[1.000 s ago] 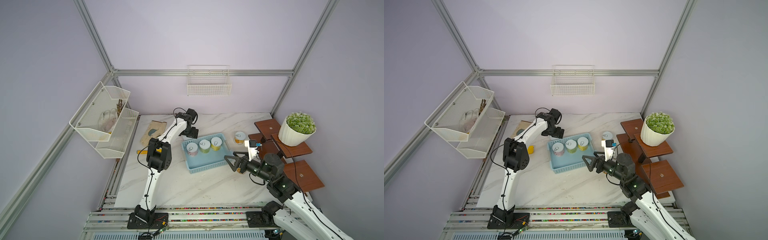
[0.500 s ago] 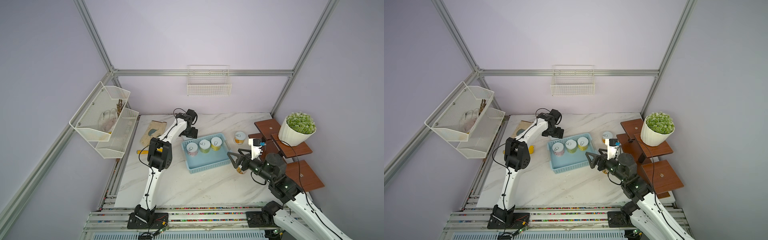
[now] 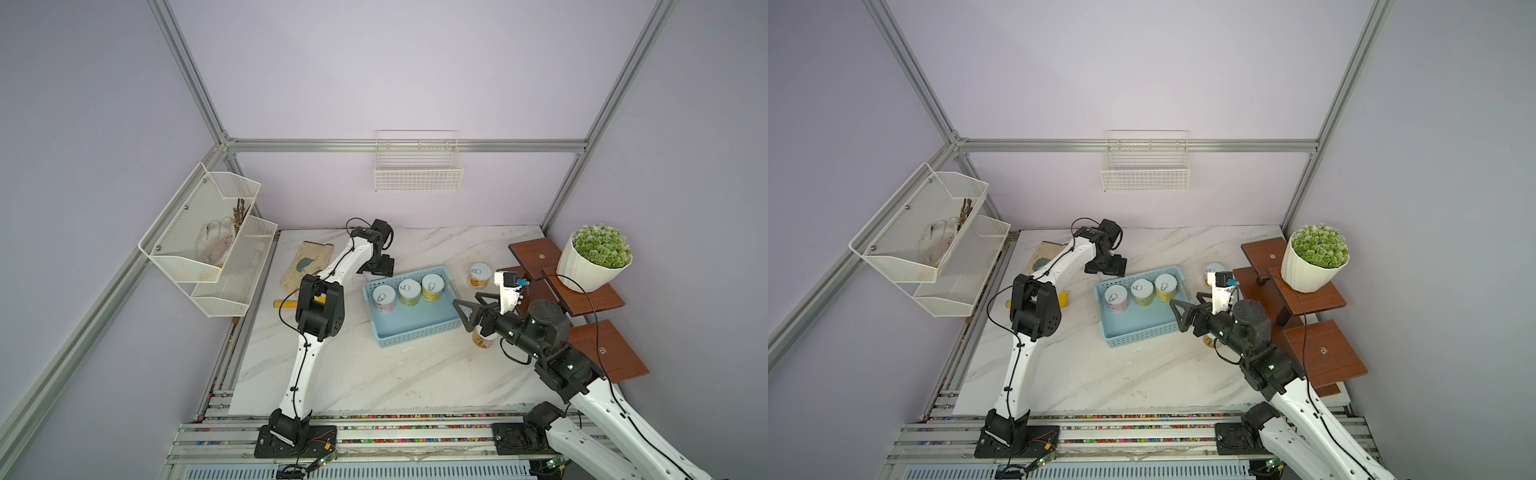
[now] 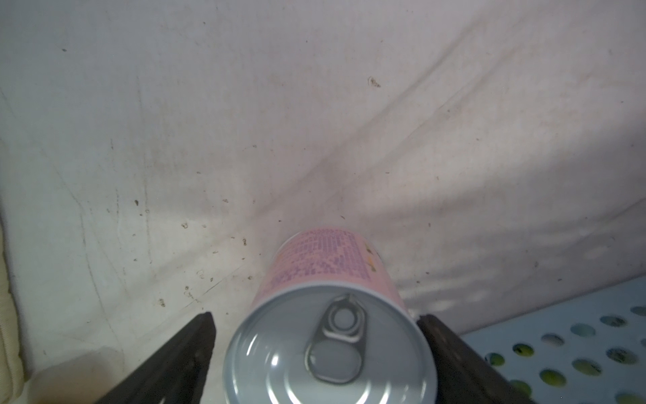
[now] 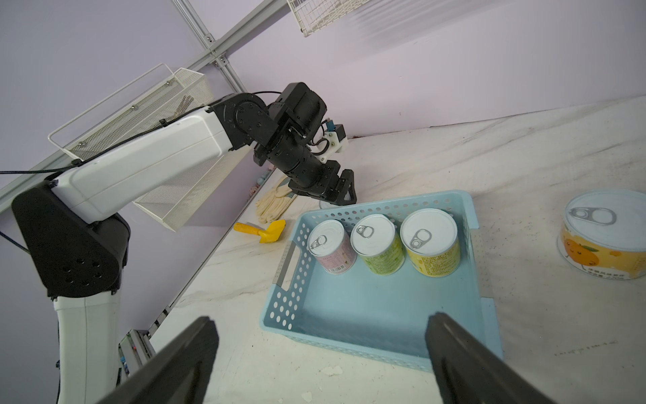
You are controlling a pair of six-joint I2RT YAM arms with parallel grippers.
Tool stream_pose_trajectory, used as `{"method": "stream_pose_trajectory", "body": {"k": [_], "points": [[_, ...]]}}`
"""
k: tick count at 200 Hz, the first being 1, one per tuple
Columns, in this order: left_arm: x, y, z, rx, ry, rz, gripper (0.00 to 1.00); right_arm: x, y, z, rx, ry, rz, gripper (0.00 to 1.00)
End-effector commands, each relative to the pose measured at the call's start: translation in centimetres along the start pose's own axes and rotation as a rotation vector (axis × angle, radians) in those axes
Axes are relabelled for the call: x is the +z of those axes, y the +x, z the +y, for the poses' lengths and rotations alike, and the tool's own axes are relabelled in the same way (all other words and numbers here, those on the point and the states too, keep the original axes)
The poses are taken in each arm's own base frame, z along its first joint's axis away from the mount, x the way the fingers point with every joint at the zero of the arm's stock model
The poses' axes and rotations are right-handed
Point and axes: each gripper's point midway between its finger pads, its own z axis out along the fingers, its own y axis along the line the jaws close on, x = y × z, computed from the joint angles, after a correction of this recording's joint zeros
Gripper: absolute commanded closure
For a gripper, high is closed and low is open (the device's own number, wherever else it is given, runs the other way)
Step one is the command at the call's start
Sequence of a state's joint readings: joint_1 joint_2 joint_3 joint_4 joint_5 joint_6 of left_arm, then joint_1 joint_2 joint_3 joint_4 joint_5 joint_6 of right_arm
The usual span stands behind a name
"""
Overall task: Put the canned food in the basket
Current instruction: Pick up the canned food from the center of the board.
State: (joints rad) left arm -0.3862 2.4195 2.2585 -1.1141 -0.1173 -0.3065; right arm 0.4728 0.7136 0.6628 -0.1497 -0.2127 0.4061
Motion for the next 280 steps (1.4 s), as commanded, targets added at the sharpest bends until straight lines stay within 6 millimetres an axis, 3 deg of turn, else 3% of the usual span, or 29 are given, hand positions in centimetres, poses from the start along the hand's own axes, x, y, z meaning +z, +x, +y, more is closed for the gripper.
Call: {"method": "stream_pose_trajectory", "body": {"k": [1,94,204,280], "points": [[0.7,1.3,-0.2,0.010,0.010,0.061,0.11,-0.4,-0.8,0.0,-0.012,0.014,-0.023,0.02],[-0.4,0.6,0.5,0.009,0.005,0.038,0.29,0.0,0.0,-0.7,0.014,0.041,0.005,0.04],[-6.3,-1.8,2.3,0.023,-0.042,-0.064,0.32,1.1,1.5,-1.6,0.036,0.063,0.066,0.04],[-13.2,-2.1,3.7,0.021,-0.059,-0.169,0.33,2.8,3.0,-1.2,0.004,0.025,0.170,0.04]]}}
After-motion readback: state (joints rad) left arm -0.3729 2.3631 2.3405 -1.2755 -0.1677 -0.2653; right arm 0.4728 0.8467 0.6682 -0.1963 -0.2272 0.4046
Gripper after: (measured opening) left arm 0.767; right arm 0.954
